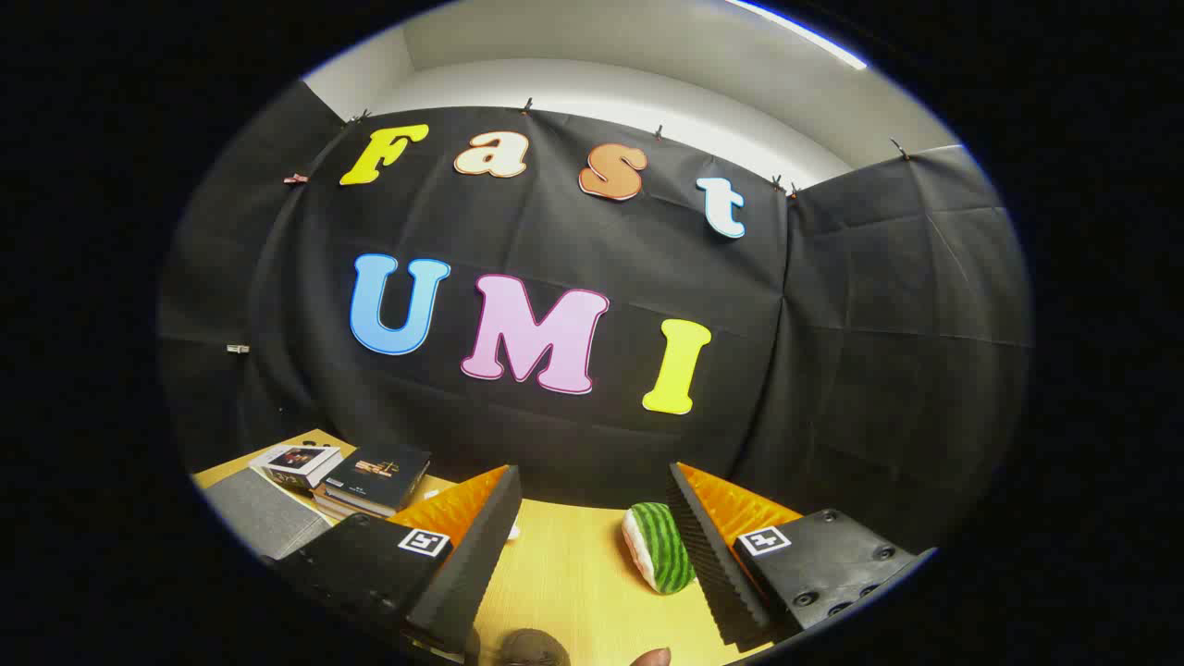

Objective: Open the storage box then place both shoes into the box .Put the left shoe in first, then the right shoe, with the right side of both shoes facing outward in a uniform manner.

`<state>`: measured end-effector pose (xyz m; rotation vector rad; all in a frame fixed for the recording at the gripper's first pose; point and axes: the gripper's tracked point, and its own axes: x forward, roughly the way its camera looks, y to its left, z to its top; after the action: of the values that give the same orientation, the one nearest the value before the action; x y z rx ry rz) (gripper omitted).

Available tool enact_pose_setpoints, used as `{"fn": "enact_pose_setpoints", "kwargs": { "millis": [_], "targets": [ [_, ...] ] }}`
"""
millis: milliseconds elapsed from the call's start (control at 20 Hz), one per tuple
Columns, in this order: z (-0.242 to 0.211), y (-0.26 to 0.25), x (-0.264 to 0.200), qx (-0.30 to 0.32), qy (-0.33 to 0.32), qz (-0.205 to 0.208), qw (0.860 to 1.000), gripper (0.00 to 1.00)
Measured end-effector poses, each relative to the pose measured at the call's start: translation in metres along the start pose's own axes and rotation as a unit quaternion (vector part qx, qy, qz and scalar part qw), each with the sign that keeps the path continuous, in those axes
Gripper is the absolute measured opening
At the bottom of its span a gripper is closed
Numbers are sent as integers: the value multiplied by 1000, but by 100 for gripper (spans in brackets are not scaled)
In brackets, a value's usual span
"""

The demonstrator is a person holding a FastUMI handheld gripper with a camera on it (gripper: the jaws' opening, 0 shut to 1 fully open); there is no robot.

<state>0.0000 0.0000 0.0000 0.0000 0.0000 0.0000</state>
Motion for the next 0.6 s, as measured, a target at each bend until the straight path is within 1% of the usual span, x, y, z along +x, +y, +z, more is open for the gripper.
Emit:
{"fn": "enact_pose_setpoints", "kwargs": {
  "millis": [600],
  "targets": [
    [6, 6, -10, -9, -9, 12, 1000, 97]
  ]
}}
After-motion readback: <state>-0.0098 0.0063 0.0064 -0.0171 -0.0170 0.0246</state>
